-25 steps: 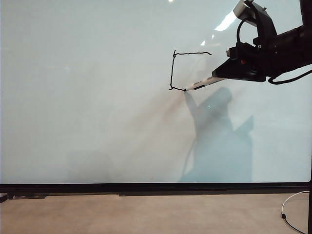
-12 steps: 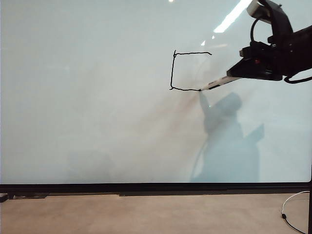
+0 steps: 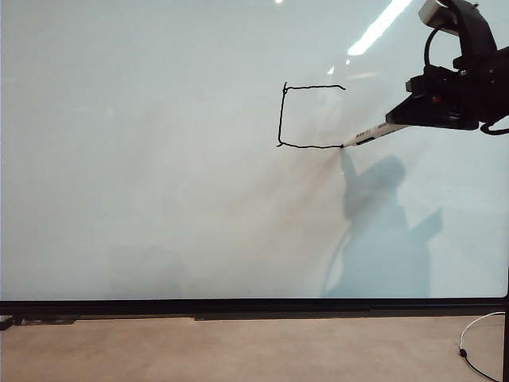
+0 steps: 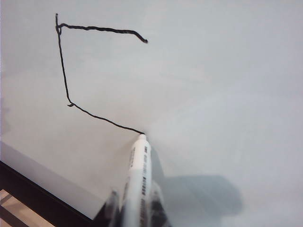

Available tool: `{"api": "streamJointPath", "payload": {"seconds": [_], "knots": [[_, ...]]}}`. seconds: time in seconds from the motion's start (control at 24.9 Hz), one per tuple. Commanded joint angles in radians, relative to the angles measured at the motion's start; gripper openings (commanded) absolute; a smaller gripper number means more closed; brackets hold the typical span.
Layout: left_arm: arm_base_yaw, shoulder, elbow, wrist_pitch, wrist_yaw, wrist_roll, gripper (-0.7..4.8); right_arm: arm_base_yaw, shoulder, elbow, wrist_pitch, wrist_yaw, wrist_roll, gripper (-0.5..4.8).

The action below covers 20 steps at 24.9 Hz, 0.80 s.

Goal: Pick up the pen on the shelf to the right of the whiteboard and draw a rectangle.

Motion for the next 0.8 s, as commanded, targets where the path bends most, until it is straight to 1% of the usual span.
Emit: {"api": "streamJointPath", "payload": {"seconds": [0.04,0.32,0.4,0.48,0.64,0.72,0.8], "knots": [[0.0,0.0,0.003,0.006,0.0,0.005,-0.04,-0.003,-0.007,0.005,0.023,0.004,-0.003,-0.05],[0.0,0.0,0.003,0.006,0.0,0.005,-0.05,0.027,-0.091,-0.037,0.004,0.012,-0.004,-0.05],[0.0,0.0,0.003,0.006,0.0,0.005,-0.04,0.028,-0.131,-0.045,-0.042,0.012,-0.009,-0.05],[0.0,0.0,0.003,0.006,0.0,0.005,-0.04,0.029,-0.162,-0.045,-0.091,0.018,-0.045,-0.05],[0.0,0.0,0.003,0.006,0.0,0.005,-0.04,0.066,-0.219,-0.038,-0.219,0.097,-0.186,-0.05],[0.0,0.0,0.003,0.006,0.0,0.005,-0.04,0.079,-0.237,-0.029,-0.278,0.101,-0.238,-0.05],[0.0,0.0,0.003,0.007,0.0,0.005,-0.04,0.093,-0.245,-0.013,-0.34,0.129,-0.293,-0.05]]}}
